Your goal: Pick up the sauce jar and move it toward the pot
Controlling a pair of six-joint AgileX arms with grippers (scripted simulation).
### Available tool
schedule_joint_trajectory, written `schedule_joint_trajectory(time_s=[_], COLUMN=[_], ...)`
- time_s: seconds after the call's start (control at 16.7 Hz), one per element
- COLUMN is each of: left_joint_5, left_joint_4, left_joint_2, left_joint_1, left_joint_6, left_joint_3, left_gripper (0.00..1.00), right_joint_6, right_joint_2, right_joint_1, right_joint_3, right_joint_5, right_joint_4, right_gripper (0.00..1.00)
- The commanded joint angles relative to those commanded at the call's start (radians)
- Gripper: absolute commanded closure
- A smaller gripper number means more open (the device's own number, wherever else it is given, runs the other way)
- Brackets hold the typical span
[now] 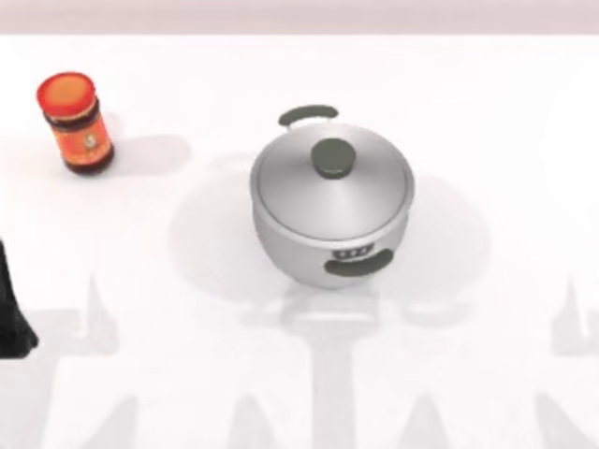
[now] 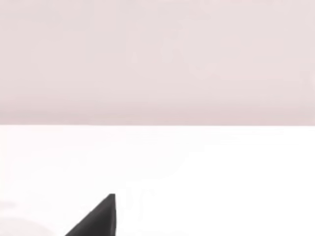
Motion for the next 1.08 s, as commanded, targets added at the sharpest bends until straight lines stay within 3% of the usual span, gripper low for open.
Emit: schedule_joint_trajectory(time_s=[0.24,0.54,1.08], left_joint_5=[0.005,0.047,0.148], left_joint_4=[-0.021,-0.189,-0.672], left_joint_2=[0.028,0.265,1.050], left_joint_1=[-0.002,-0.016,-0.039], left_joint_6=[0.009,0.087,0.365], left_joint_3=[0.021,0.209,0.958], left_gripper=[0.00,0.00,0.00], right_joint_6=[0.000,0.000,0.000], right_joint_2=[0.000,0.000,0.000], right_joint_1=[0.000,0.000,0.000], right_joint_3=[0.000,0.000,0.000], right_joint_5=[0.000,0.000,0.000], right_joint_4=[0.000,0.000,0.000], right_gripper=[0.00,0.00,0.00])
